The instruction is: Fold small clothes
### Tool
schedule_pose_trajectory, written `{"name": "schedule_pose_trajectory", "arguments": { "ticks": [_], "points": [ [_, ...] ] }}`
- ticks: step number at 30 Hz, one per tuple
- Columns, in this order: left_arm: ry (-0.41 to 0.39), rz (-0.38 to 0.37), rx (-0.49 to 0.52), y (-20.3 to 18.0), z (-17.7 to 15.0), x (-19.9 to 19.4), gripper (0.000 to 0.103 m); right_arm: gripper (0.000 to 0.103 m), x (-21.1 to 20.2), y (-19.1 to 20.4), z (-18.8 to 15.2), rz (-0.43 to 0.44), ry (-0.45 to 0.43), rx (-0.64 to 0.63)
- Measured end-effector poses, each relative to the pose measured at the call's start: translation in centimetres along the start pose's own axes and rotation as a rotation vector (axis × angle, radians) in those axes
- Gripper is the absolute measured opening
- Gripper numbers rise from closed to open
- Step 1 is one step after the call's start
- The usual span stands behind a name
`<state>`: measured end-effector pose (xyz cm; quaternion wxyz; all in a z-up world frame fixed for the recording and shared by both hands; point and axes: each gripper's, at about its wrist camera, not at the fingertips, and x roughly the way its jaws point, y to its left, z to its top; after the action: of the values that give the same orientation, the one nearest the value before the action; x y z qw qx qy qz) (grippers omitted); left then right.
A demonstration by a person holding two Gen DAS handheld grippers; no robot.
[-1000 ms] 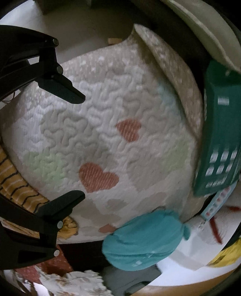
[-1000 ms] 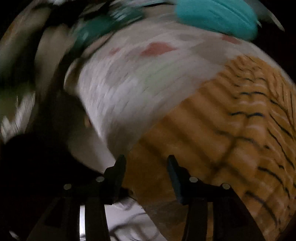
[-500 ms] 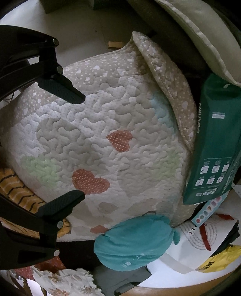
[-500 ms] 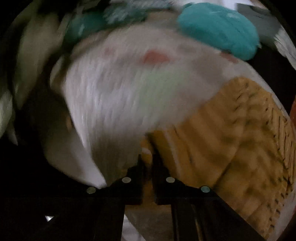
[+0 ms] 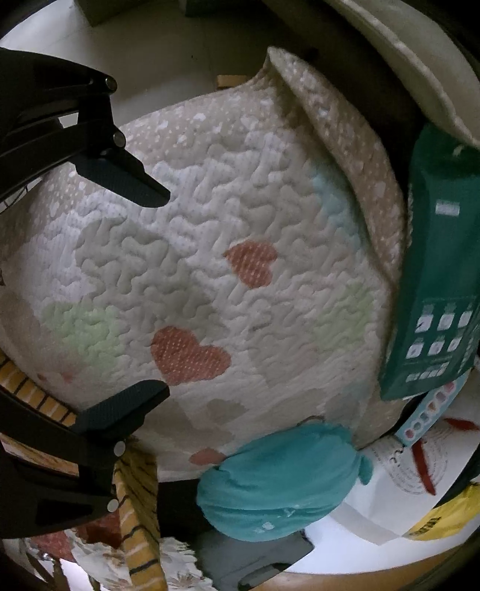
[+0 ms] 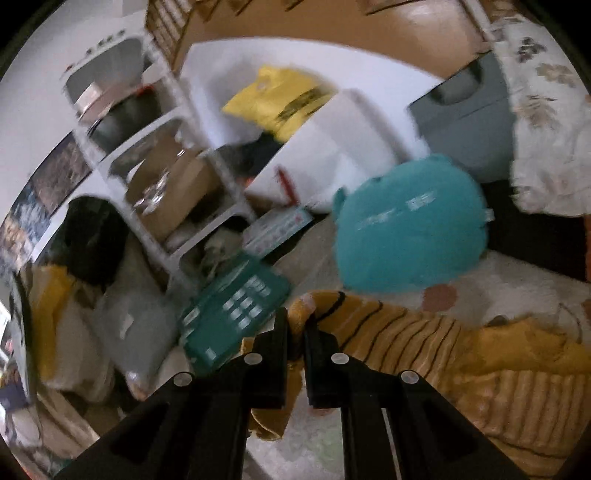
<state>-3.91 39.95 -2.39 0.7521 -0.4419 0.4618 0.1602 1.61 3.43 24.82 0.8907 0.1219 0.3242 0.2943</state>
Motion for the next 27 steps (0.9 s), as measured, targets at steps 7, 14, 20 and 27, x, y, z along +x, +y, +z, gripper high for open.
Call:
{"name": "schedule_pose_trajectory", "arguments": {
  "ticks": [7,14,20,27],
  "points": [
    [0.016,-0.004,0.063,-2.3,-1.1,0.7,0.094,0.007,-3.1,-13.2,-1.6,-0.272,0.055,0.114],
    [0.044,0.013,0.152,-5.7,-3.2,2.3,0.094,0.007,-6.2,-31.2,-7.7,-0.634,0.171,0.295],
    [0.108,0.025,0.322,-11.1,-7.3,5.2,0.094,0.007,-6.0,-40.9,-13.5,-0.787,0.238,0.425],
    [0.180,0.032,0.485,-15.5,-12.1,7.8,0.094,0.033,-7.0,-44.8,-16.1,-0.875,0.184,0.489]
  ]
}}
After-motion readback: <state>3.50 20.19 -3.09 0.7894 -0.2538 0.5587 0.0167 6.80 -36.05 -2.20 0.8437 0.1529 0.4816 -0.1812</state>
